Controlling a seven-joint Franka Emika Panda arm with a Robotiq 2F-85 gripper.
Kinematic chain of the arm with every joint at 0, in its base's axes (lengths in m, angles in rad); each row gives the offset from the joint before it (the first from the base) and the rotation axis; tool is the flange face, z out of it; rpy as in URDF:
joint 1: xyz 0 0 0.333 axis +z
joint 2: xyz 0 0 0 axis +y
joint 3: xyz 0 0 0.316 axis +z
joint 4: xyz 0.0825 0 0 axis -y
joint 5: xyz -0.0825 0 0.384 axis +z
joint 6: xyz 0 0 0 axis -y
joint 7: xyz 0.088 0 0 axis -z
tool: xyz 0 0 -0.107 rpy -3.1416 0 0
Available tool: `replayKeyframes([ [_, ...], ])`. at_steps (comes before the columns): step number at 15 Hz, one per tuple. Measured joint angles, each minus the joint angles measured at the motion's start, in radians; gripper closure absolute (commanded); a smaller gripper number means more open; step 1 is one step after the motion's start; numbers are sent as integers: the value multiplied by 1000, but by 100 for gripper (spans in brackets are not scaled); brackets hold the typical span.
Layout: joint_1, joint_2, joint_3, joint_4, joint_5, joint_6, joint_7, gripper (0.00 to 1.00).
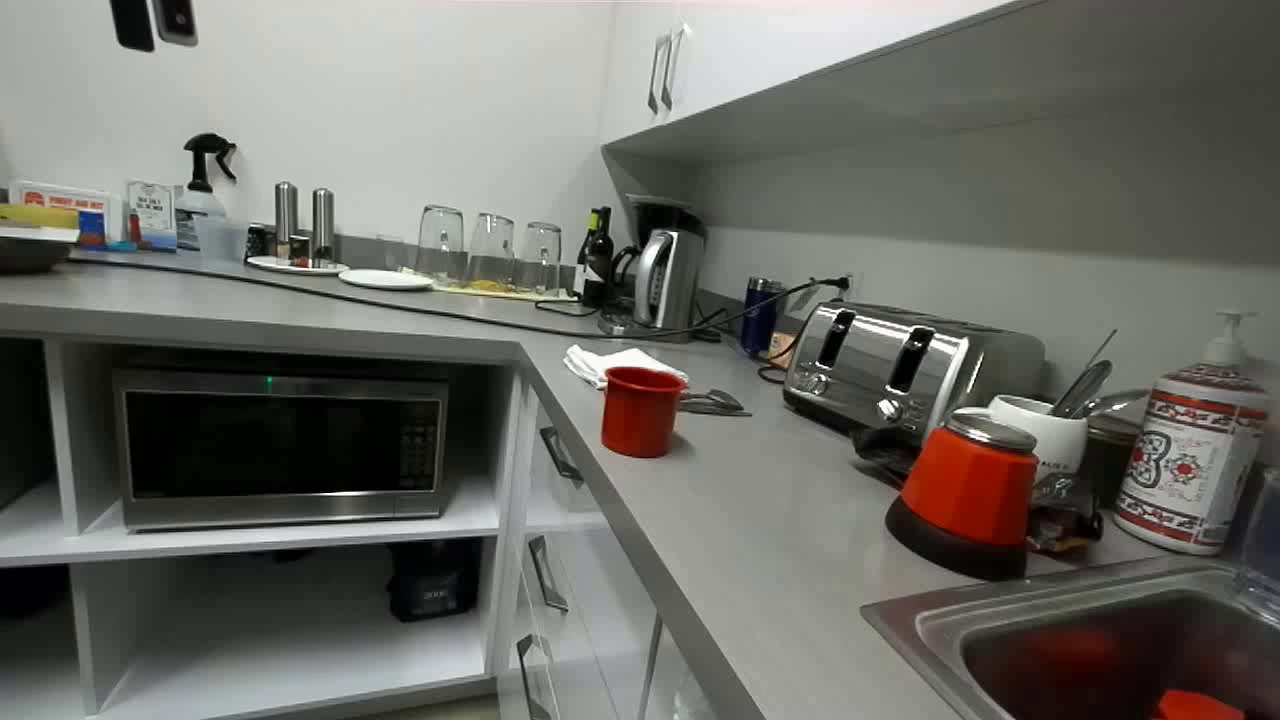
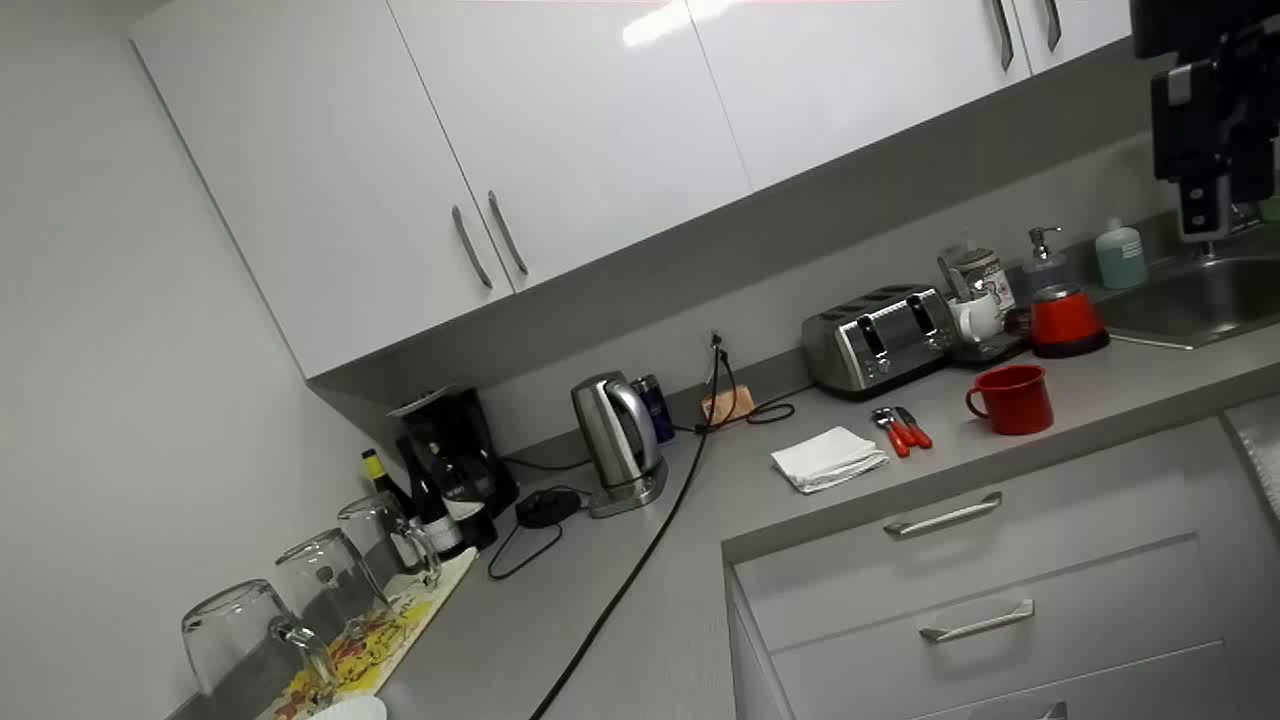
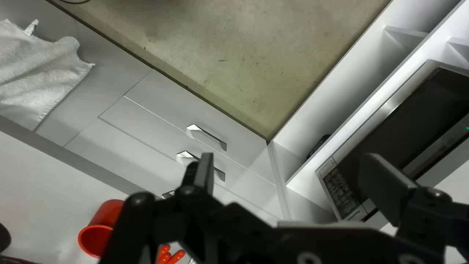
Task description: Open the topmost drawer, take out the towel and place it on the counter then close the drawer
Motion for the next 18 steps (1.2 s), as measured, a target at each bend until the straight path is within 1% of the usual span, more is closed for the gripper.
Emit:
replayKeyframes([
  [4,-1,6,0,-3,-20,6,0,0],
  [6,-6,25,2,-12,-77,41,6,0],
  [8,-21,56,10,-33,-168,110,28,0],
  [10,-43,94,25,-59,-282,197,77,0],
  [13,-90,161,54,-98,-509,330,207,0],
  [14,-114,182,72,-109,-592,368,258,0],
  [16,-194,223,133,-123,-761,423,369,0],
  [18,-255,269,181,-125,-927,429,491,0],
])
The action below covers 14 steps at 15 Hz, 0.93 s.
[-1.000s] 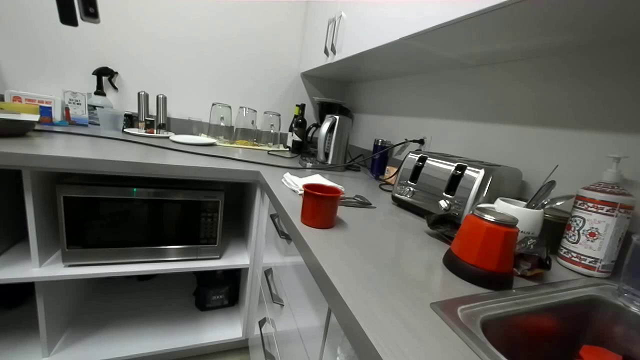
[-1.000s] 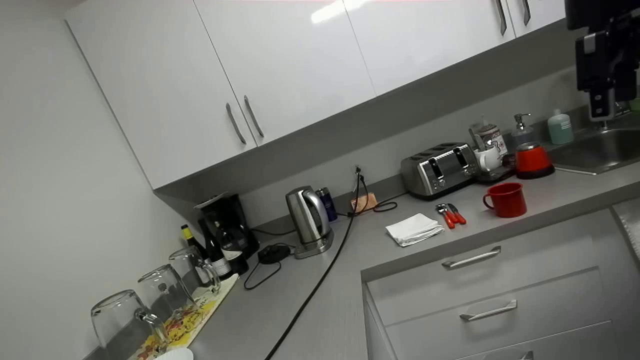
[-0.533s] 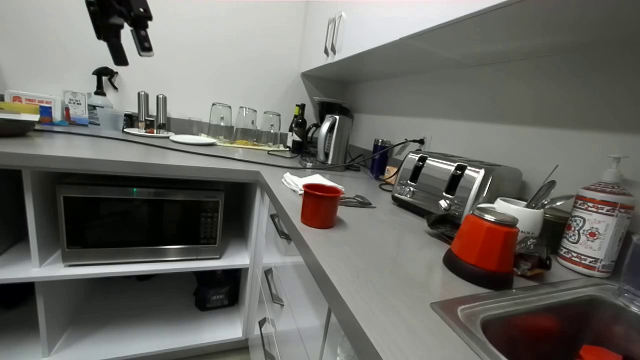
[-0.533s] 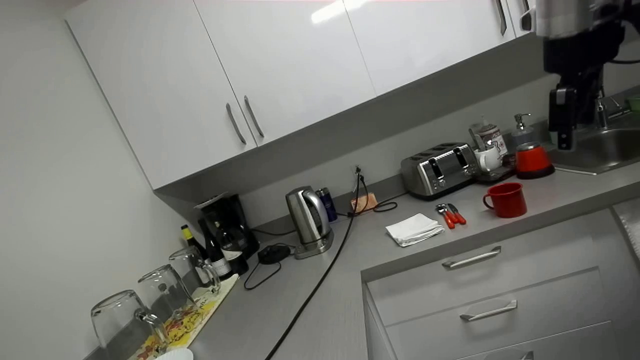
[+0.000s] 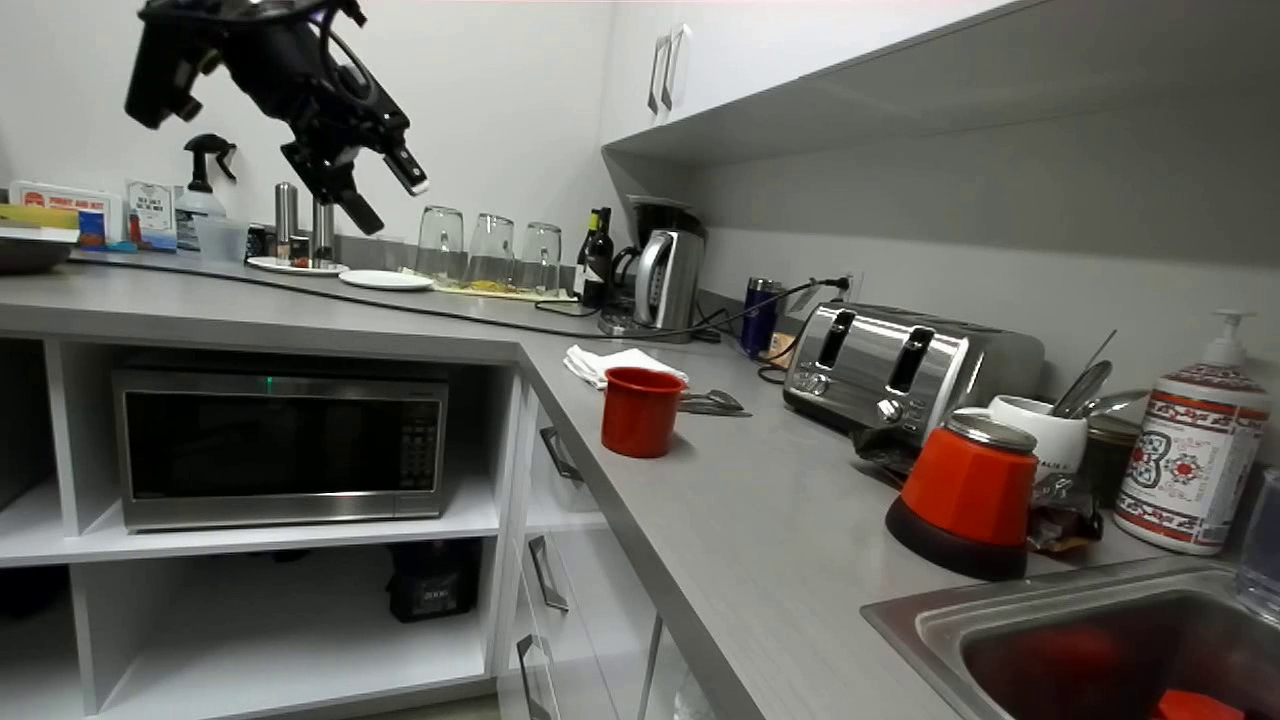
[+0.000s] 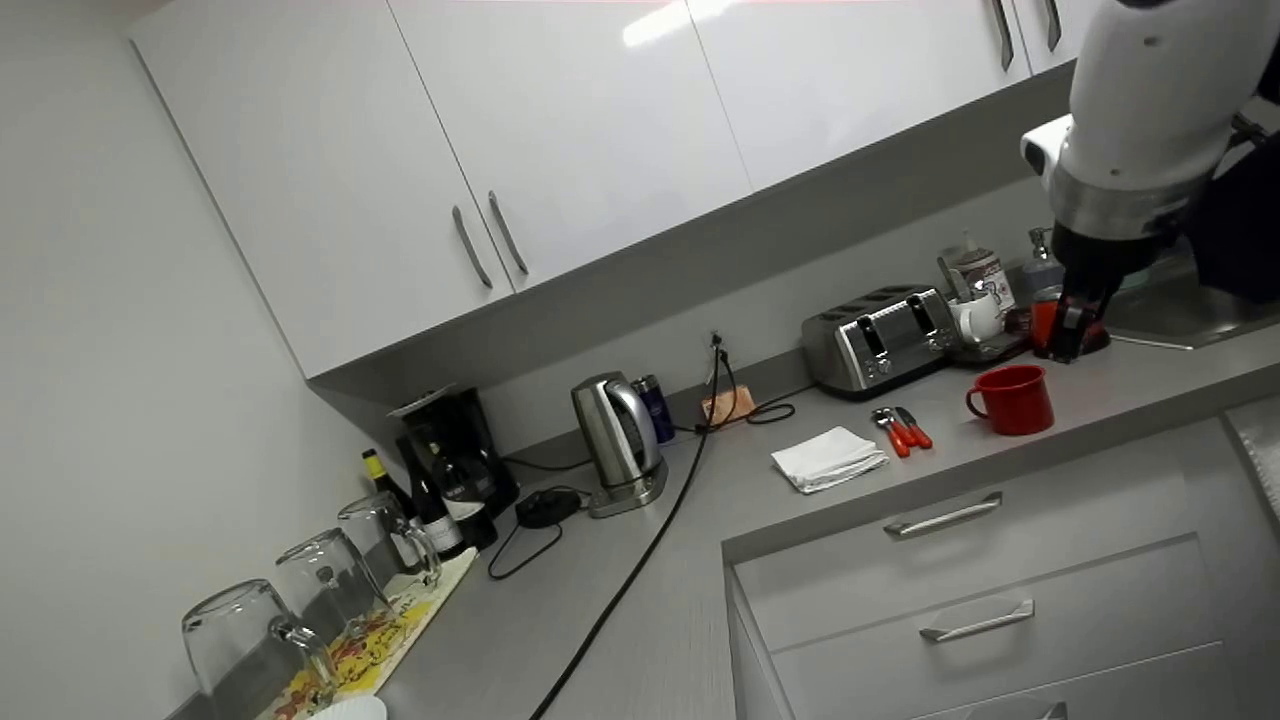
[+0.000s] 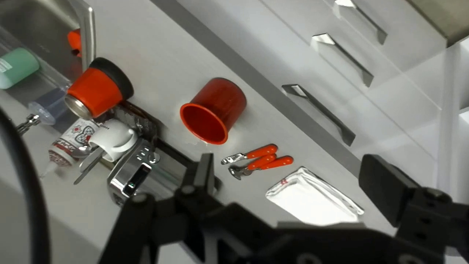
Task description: Open the topmost drawer, take out the towel and place it on the counter then close the drawer
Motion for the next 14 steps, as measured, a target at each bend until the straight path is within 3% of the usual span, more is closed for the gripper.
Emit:
replayKeyframes([
  [3,45,90,-56,9,-175,-63,160,0],
  [5,101,137,-110,30,-169,-110,178,0],
  [10,163,156,-165,47,-170,-127,182,0],
  [14,232,200,-208,49,-250,-188,193,0],
])
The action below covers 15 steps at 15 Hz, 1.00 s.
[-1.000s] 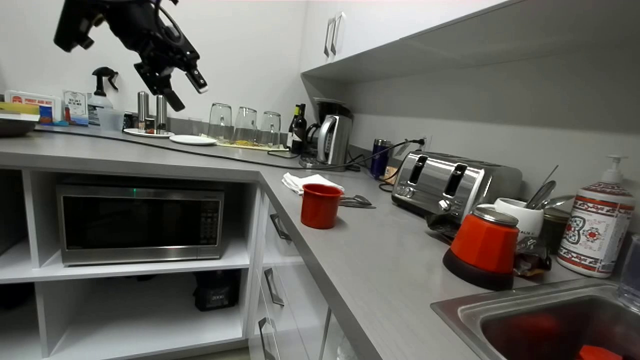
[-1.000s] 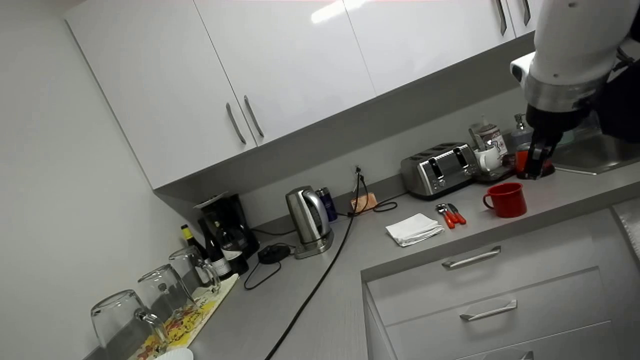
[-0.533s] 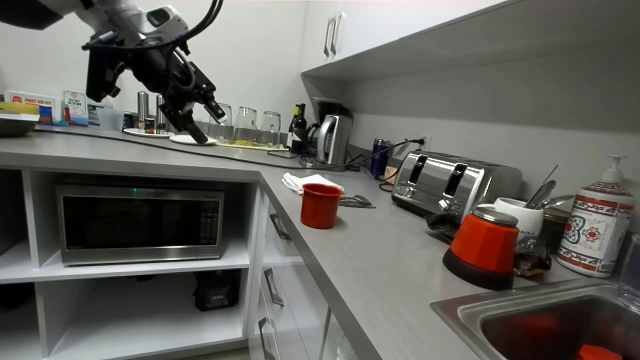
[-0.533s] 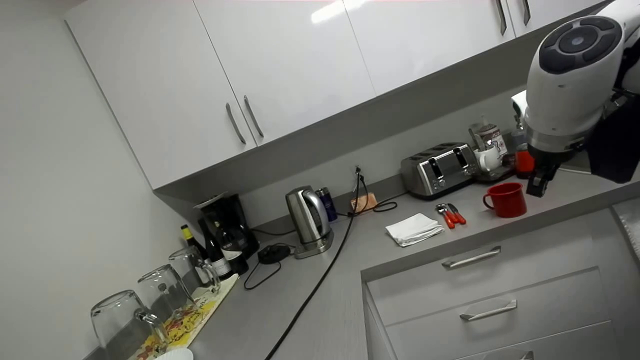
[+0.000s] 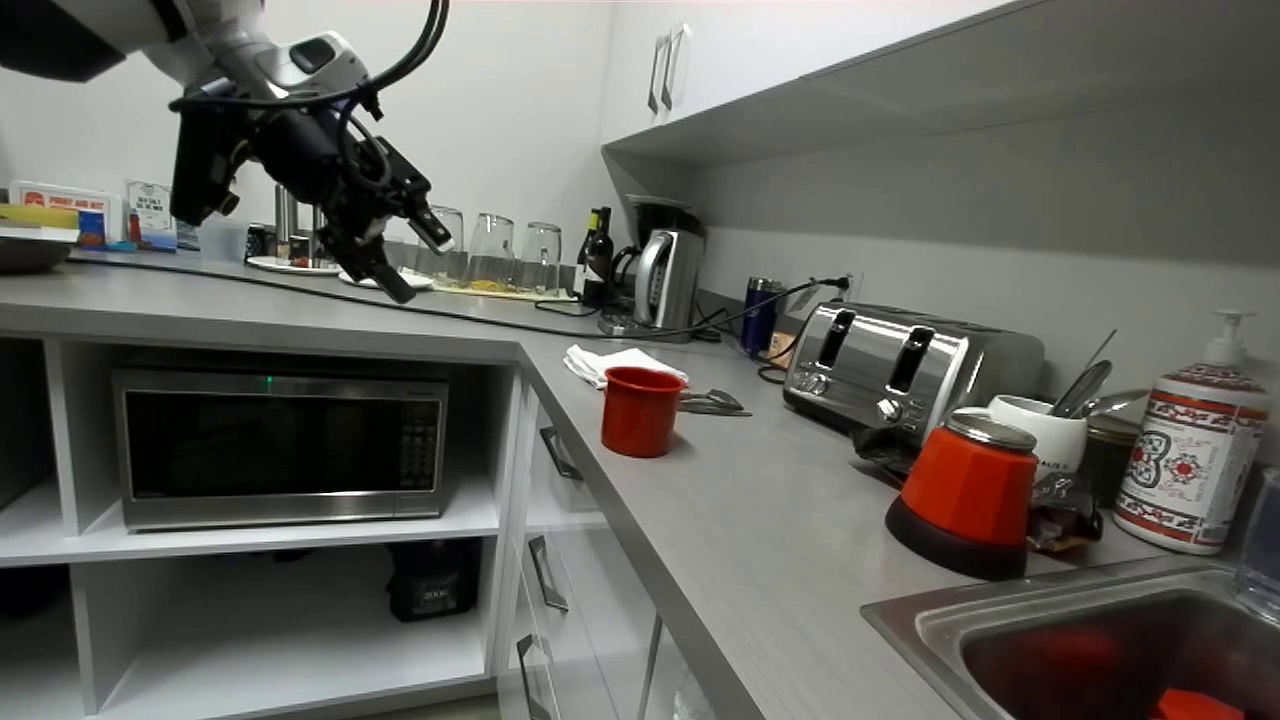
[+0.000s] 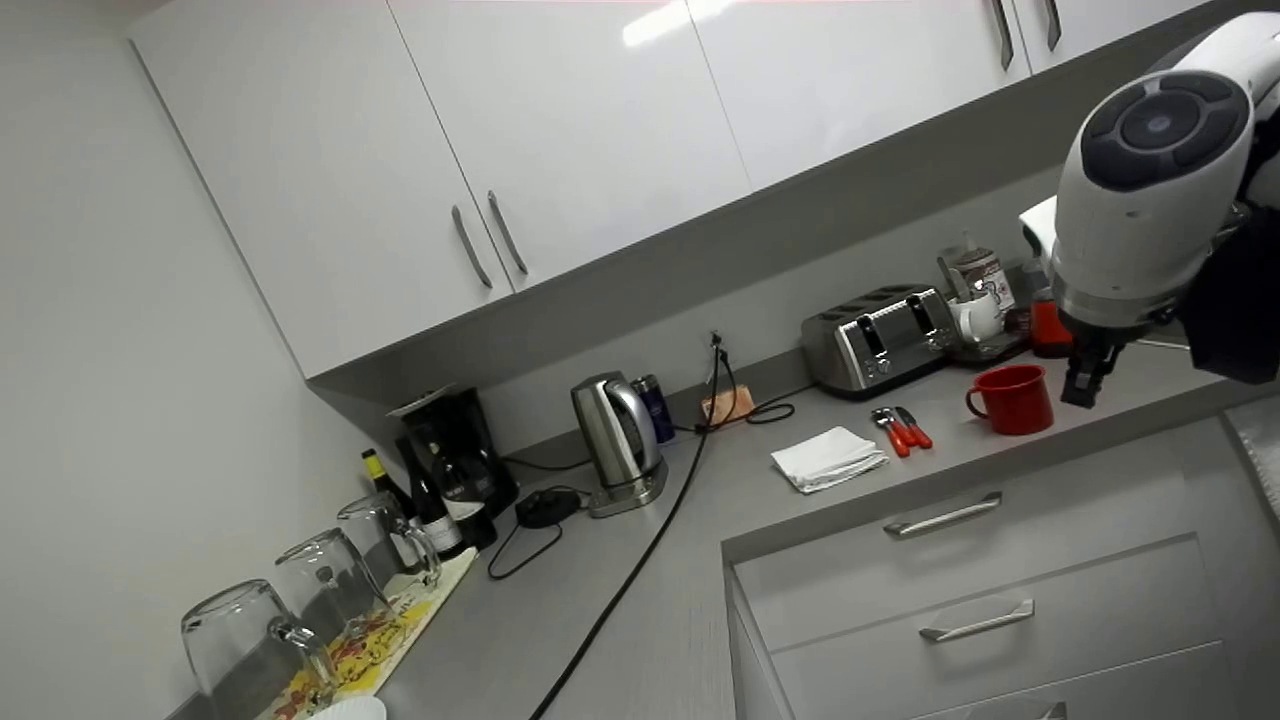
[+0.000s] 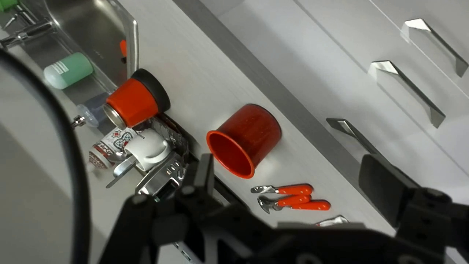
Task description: Open the topmost drawer, take out the towel and place it on the counter then close the drawer
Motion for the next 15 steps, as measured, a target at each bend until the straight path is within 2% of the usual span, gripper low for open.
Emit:
replayKeyframes([
  [6,77,258,-36,81,-239,-163,118,0],
  [10,98,441,-57,160,-379,-134,74,0],
  [15,106,589,-86,250,-607,-123,3,0],
])
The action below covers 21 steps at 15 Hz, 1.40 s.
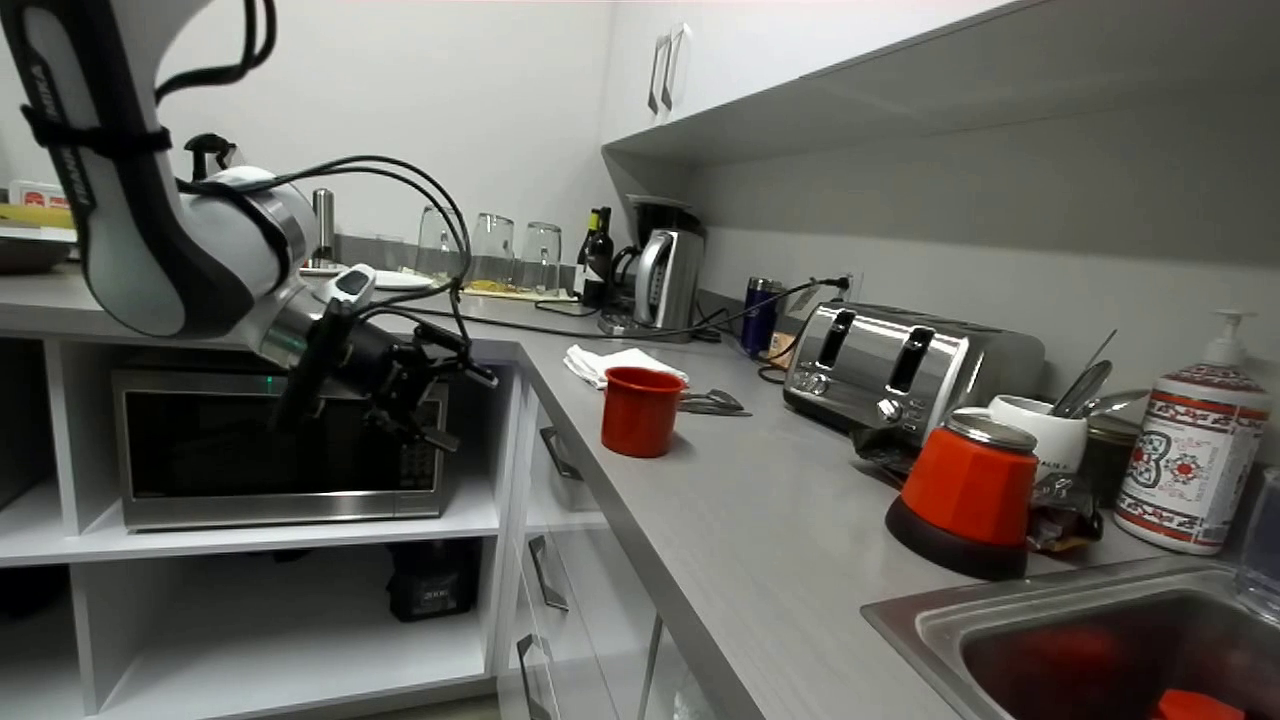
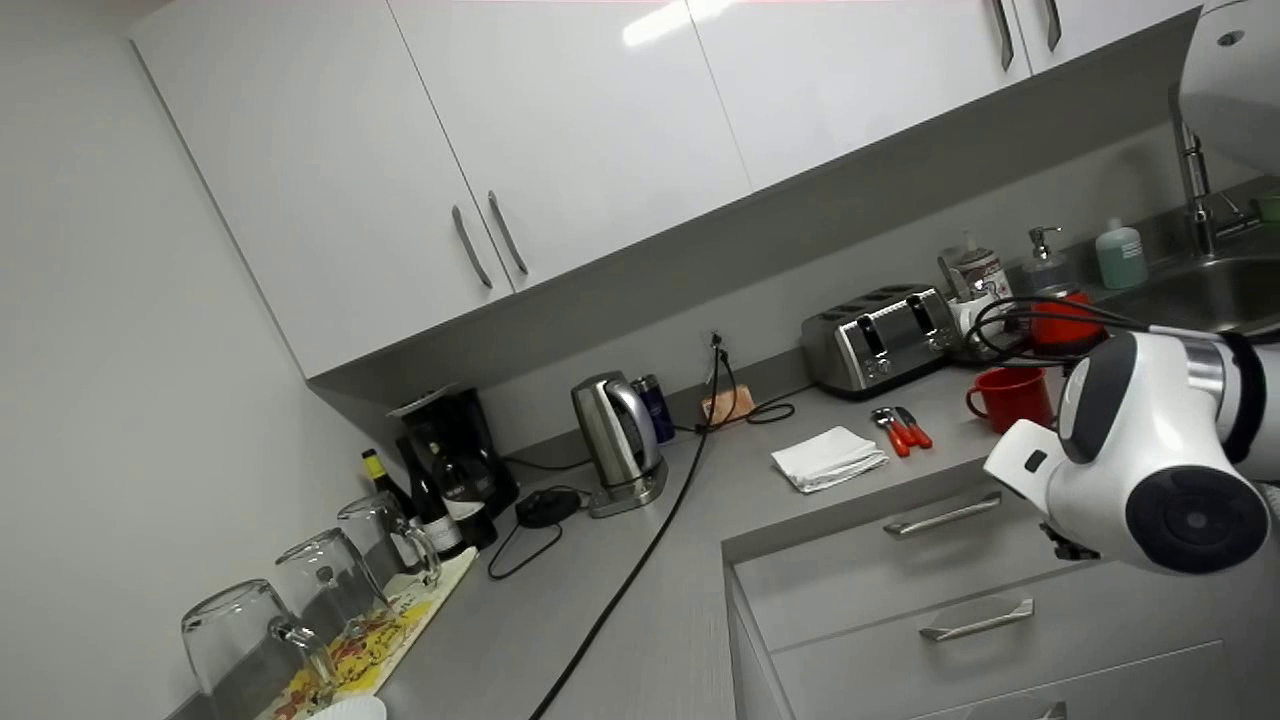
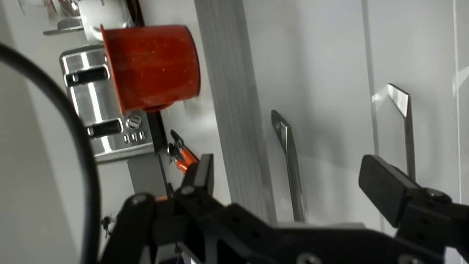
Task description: Open the topmost drawer, take out the towel and place it on the counter then close the drawer
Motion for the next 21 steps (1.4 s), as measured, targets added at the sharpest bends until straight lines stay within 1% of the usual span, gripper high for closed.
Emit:
replayKeyframes([
  [1,3,24,-8,20,-48,-14,-8,0],
  [3,6,59,-17,50,-90,-29,-13,0],
  [10,12,72,-16,64,-99,-37,-19,0],
  [13,13,97,-16,66,-158,-55,-2,0],
  [18,15,194,-15,114,-290,-114,46,0],
  [21,15,260,-9,168,-303,-140,70,0],
])
